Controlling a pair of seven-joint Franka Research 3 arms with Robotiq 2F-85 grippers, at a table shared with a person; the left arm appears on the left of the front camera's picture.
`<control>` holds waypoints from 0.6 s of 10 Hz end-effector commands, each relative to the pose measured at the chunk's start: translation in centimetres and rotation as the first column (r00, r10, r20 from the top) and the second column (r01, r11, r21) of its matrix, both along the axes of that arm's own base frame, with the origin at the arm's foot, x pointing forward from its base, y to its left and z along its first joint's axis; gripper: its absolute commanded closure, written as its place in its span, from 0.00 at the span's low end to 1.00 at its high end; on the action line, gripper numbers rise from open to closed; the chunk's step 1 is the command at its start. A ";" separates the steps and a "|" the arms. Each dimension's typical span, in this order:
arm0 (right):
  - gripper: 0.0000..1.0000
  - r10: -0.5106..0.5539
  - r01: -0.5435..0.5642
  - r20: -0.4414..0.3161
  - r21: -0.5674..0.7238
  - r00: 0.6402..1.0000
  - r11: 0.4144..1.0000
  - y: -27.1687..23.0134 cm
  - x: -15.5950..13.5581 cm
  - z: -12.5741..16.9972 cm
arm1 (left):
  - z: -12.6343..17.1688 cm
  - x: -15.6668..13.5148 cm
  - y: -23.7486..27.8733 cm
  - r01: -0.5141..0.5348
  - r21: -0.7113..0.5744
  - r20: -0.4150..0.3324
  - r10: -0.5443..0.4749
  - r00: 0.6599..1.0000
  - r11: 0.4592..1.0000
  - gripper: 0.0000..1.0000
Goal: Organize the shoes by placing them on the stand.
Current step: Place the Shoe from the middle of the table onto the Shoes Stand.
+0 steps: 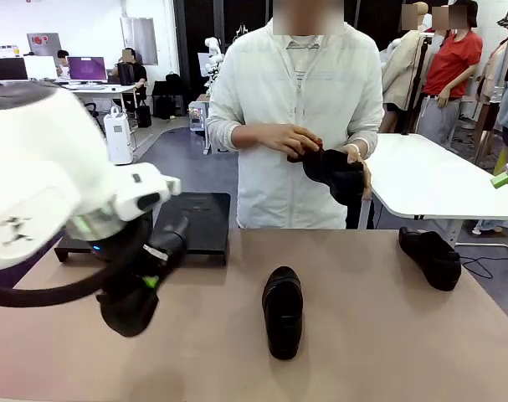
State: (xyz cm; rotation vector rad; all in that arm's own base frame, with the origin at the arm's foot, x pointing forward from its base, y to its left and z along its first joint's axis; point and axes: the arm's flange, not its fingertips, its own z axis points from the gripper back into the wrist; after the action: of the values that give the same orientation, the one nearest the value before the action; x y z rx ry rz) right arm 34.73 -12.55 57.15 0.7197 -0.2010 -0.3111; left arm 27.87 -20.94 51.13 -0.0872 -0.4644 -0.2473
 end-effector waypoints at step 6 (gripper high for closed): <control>0.00 0.008 -0.008 0.011 0.010 1.000 1.000 -0.1 0.0 0.3 | -2.4 -0.4 -2.2 0.057 0.050 -0.061 -0.054 0.997 0.997 1.00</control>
State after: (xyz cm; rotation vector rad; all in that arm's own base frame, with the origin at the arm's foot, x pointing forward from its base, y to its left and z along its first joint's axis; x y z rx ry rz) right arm 34.72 -12.55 57.16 0.7196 -0.2010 -0.3111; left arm 27.56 -23.44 48.25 -0.0548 -0.3827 -0.3178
